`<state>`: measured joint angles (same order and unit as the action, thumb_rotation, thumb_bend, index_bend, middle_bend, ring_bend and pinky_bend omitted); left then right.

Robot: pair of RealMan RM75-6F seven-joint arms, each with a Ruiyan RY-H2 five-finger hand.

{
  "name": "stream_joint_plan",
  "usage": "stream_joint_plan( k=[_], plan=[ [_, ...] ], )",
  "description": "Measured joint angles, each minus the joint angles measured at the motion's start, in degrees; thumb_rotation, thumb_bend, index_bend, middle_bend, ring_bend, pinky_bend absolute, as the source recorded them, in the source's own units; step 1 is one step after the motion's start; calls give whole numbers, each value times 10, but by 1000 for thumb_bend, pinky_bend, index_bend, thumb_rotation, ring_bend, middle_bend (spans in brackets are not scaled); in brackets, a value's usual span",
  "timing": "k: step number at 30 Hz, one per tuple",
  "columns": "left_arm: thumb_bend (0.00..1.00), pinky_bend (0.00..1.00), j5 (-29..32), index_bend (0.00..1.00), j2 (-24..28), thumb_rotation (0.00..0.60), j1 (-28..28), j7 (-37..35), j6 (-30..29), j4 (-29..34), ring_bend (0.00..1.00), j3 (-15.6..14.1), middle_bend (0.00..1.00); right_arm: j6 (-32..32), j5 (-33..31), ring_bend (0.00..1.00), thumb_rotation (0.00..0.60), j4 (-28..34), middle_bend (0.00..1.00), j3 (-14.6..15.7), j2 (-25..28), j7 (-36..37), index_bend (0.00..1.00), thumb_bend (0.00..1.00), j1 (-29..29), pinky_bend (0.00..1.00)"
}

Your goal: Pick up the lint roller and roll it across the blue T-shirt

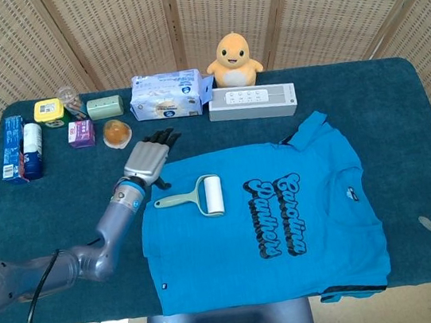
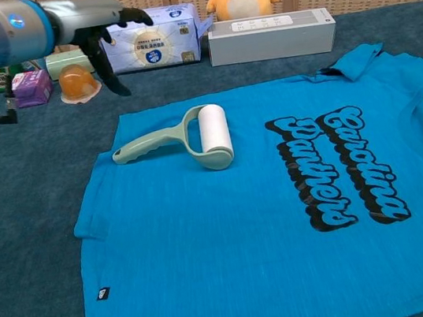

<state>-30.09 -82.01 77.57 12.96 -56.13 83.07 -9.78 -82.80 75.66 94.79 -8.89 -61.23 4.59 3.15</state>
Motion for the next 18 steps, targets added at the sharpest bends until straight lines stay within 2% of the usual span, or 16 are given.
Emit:
stream_joint_plan(
  k=[4, 7, 14, 18],
  plan=[
    [3, 124, -38, 0, 26, 600, -50, 28, -88, 46, 0, -14, 0, 0, 0, 0, 600, -2, 0, 0, -1, -3, 42, 26, 1, 0],
    [2, 120, -89, 0, 47, 600, -106, 31, -166, 81, 0, -31, 0, -1, 2, 0, 600, -5, 0, 1, -3, -11, 43, 15, 1, 0],
    [2, 113, -249, 0, 82, 600, -285, 31, -376, 154, 0, -87, 0, -16, 5, 0, 600, -30, 0, -1, -19, -50, 44, 0, 3, 0],
    [2, 112, -307, 0, 92, 600, -387, 35, -463, 189, 0, -114, 0, -28, 22, 0, 600, -37, 0, 2, -24, -61, 60, 0, 4, 0]
  ],
)
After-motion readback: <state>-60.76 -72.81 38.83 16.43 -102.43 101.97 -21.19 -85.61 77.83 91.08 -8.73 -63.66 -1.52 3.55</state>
